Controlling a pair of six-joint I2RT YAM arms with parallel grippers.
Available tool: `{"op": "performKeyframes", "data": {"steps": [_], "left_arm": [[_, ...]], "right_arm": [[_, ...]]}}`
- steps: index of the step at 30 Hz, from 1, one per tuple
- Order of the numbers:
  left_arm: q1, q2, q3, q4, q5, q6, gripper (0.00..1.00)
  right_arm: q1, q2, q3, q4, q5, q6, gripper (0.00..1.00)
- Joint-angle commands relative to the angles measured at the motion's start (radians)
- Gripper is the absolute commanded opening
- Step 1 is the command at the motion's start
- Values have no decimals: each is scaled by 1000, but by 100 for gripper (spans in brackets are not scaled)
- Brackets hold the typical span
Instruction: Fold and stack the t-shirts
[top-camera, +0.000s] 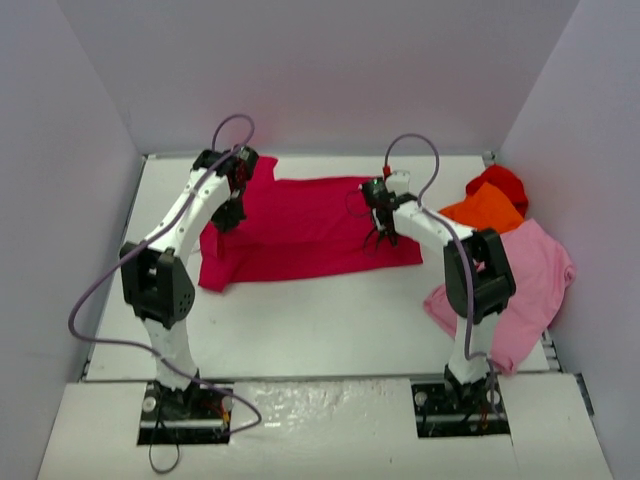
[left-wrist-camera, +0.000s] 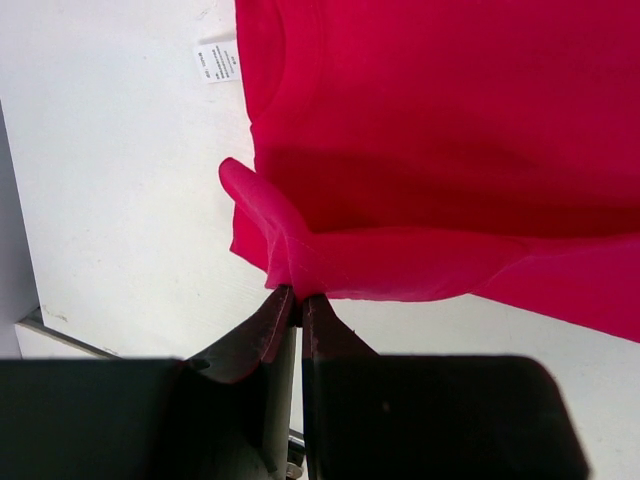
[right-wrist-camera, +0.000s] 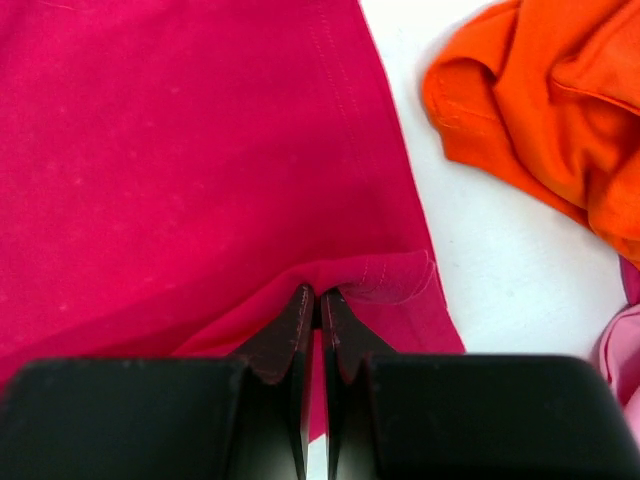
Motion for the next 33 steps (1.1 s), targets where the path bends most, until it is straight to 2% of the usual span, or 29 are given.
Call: {"op": "performKeyframes", "data": {"steps": [1, 7, 16, 19, 21, 26, 28, 31, 32, 33], "left_arm": [[9, -6, 70, -25, -16, 21, 0], [16, 15, 71, -23, -20, 26, 0], [39, -12, 33, 2, -37, 21, 0], [41, -15, 26, 8, -39, 18, 0], [41, -14, 26, 8, -39, 16, 0], [41, -8, 13, 18, -39, 15, 0], [41, -8, 4, 23, -36, 13, 0], [41, -4, -4, 34, -30, 13, 0], [41, -3, -7, 37, -29, 12, 0], [41, -3, -8, 39, -27, 12, 0]], "right_arm": [[-13, 48, 88, 27, -17, -32, 0], [-27, 135, 141, 34, -14, -40, 0], [-51, 159, 146, 42, 42, -38, 1], [-54, 133, 134, 48, 71, -10, 21], [-55, 73, 99, 77, 103, 3, 41], [-55, -80, 51, 113, 96, -10, 75], [-55, -119, 26, 114, 76, -13, 76], [-54, -169, -34, 111, -7, -6, 68], [-53, -178, -55, 111, -47, 3, 62], [-53, -179, -84, 111, -60, 11, 49]]}}
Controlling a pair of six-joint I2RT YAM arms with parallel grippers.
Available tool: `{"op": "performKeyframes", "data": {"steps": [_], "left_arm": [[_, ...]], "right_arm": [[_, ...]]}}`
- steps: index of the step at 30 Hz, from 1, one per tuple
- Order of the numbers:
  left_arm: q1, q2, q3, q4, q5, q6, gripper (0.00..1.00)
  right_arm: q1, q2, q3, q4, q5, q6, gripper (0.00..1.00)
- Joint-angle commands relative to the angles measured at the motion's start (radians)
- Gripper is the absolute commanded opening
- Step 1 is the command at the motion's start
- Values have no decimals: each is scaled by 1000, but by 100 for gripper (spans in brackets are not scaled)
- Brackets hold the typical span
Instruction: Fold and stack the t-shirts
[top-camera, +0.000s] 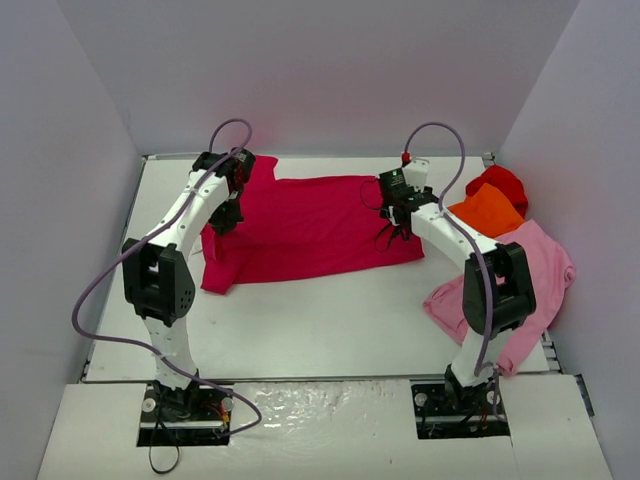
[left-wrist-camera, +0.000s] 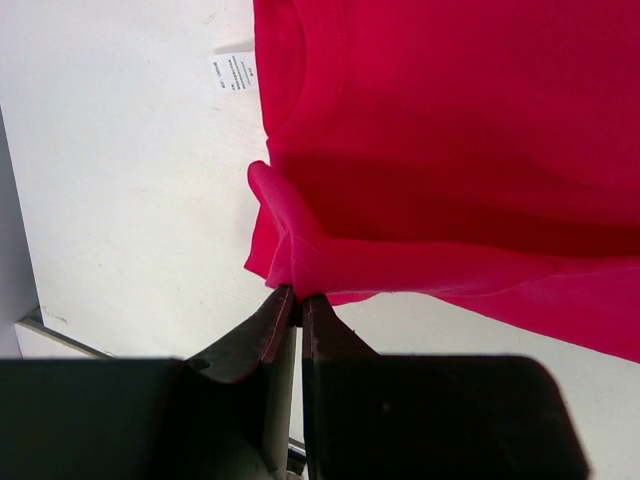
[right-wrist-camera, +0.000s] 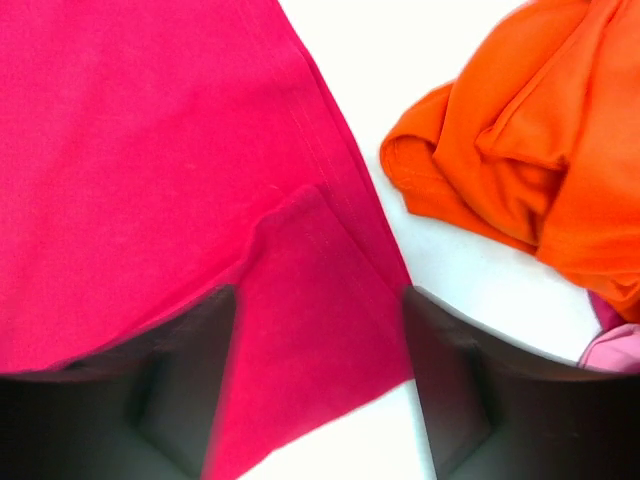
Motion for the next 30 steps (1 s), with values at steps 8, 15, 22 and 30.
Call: {"op": "performKeyframes", "data": {"steps": [8, 15, 22, 30], "left_arm": [[8, -43, -5, 28, -27, 8, 0], [11, -47, -15, 21, -50, 22, 0], [25, 37, 103, -3, -110, 84, 0], [29, 252, 485, -77, -106, 132, 0]], "right_arm": [[-1, 56, -63, 51, -212, 28, 0], [-1, 150, -62, 73, -216, 32, 0], [3, 150, -125, 81, -207, 37, 0], [4, 159, -165, 89, -204, 33, 0]]}}
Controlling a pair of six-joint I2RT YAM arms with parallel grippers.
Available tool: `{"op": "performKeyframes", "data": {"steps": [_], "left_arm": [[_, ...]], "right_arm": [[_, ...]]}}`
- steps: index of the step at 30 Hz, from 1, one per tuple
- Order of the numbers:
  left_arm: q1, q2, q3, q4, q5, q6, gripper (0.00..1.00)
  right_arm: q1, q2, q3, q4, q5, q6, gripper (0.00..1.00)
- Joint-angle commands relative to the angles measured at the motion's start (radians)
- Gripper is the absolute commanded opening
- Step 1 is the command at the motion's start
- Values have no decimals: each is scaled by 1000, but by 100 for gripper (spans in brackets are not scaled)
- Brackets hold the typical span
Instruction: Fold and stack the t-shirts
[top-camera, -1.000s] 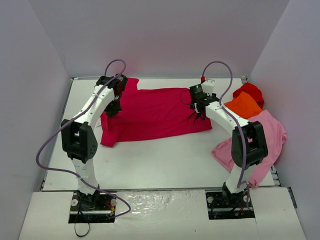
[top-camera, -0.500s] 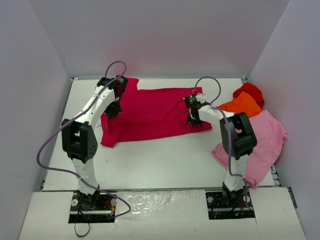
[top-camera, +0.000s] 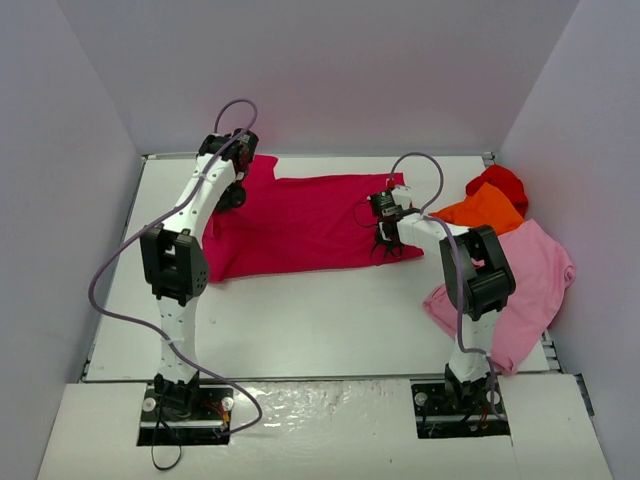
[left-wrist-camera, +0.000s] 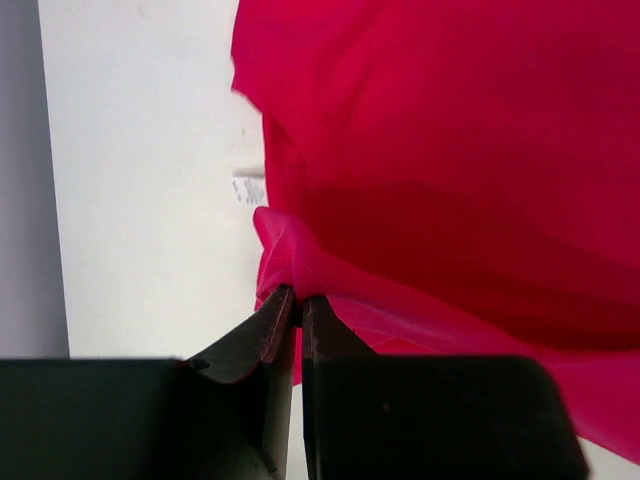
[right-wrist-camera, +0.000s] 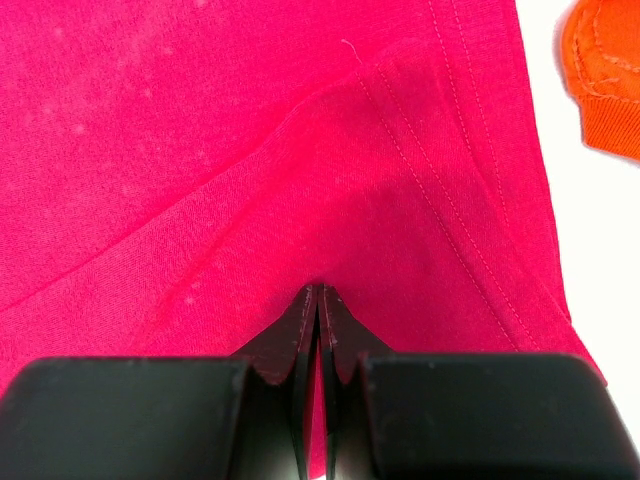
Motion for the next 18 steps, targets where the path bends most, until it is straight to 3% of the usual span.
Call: {"op": "performKeyframes", "data": {"steps": [1, 7, 10, 12, 15, 16, 18], "left_arm": [[11, 58, 200, -53, -21, 56, 0], [27, 200, 407, -167, -6, 67, 0], [31, 243, 420, -189, -24, 82, 6], [31, 244, 398, -185, -44, 82, 30], [31, 221, 343, -173, -100, 67, 80], [31, 200, 330, -159, -110, 64, 86], [31, 168, 297, -138, -133, 54, 88]], "right_arm": [[3, 19, -48, -50, -4, 1, 0], [10, 18, -48, -44, -17, -3, 0], [14, 19, -45, -44, -17, -5, 0], [16, 17, -45, -44, -15, -5, 0], [23, 16, -45, -44, -8, -3, 0], [24, 14, -45, -44, -6, 0, 0], [32, 11, -46, -44, 2, 3, 0]]}}
